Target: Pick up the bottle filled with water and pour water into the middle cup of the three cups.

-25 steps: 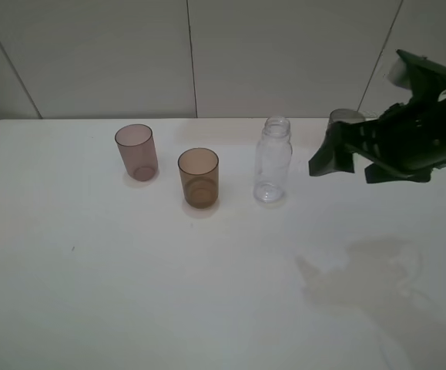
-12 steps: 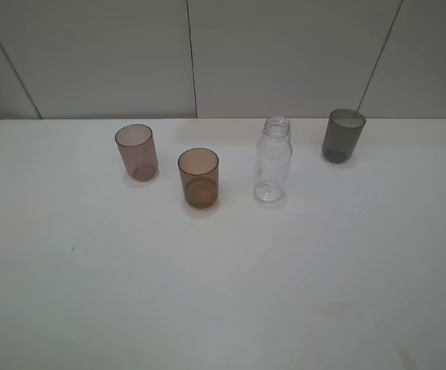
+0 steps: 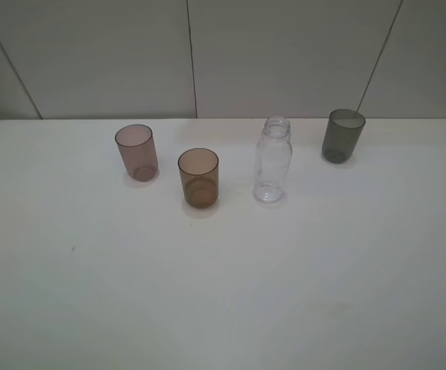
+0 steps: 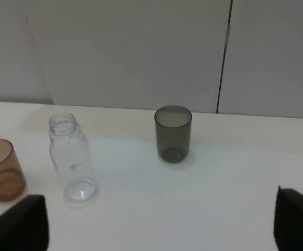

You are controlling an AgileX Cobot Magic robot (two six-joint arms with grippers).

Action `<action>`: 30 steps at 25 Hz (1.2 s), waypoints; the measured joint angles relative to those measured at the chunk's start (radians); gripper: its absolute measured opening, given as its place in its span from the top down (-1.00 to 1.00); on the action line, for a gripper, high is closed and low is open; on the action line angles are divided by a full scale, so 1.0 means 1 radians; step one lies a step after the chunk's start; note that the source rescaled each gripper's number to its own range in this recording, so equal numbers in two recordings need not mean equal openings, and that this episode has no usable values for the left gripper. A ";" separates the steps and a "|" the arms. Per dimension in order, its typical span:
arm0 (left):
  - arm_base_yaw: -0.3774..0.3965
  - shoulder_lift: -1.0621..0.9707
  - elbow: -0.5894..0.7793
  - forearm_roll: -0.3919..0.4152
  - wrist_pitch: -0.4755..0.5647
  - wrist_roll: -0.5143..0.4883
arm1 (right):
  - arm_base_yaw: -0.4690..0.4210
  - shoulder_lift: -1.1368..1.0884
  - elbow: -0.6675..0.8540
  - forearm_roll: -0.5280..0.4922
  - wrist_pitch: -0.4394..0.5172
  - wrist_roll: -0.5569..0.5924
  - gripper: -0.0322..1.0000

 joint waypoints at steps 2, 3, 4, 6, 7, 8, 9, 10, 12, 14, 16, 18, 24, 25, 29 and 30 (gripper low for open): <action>0.000 0.000 0.000 0.000 0.000 0.000 | 0.000 -0.044 0.049 0.000 0.001 0.001 -0.99; 0.000 0.000 0.000 0.000 0.000 0.000 | 0.000 -0.061 0.078 0.000 0.001 0.001 -0.99; 0.000 0.000 0.000 0.000 0.000 0.000 | 0.000 -0.070 0.106 0.000 0.000 0.001 -0.99; 0.000 0.000 0.000 0.000 0.000 0.000 | 0.000 -0.073 0.152 0.000 -0.003 0.001 -0.99; 0.000 0.000 0.000 0.000 0.000 0.000 | 0.000 -0.073 0.169 0.000 0.000 0.001 -0.99; 0.000 0.000 0.000 0.000 0.000 0.000 | 0.000 -0.073 0.179 0.000 0.005 0.001 -0.99; 0.000 0.000 0.000 0.000 0.000 0.000 | 0.000 -0.073 0.183 -0.006 0.005 0.001 -0.99; 0.000 0.000 0.000 0.000 0.000 0.000 | 0.000 -0.073 0.186 -0.007 0.005 0.001 -0.99; 0.000 0.000 0.000 0.000 0.000 0.000 | -0.001 -0.073 0.186 -0.009 0.005 0.001 -0.99; 0.000 0.000 0.000 0.000 0.000 0.000 | -0.023 -0.073 0.186 -0.010 0.005 0.001 -0.99; 0.000 0.000 0.000 0.000 0.000 0.000 | -0.056 -0.073 0.186 -0.011 0.005 0.001 -0.99; 0.000 0.000 0.000 0.000 0.000 0.000 | -0.078 -0.073 0.186 -0.010 0.005 0.001 -0.99; 0.000 0.000 0.000 0.000 0.000 0.000 | -0.079 -0.073 0.186 -0.011 0.005 0.002 -0.99; 0.000 0.000 0.000 0.000 0.000 0.000 | -0.079 -0.073 0.186 -0.011 0.005 0.002 -0.99; 0.000 0.000 0.000 0.000 0.000 0.000 | -0.079 -0.073 0.186 -0.011 0.005 0.002 -0.99; 0.000 0.000 0.000 0.000 0.000 0.000 | -0.079 -0.073 0.186 -0.011 0.005 0.002 -0.99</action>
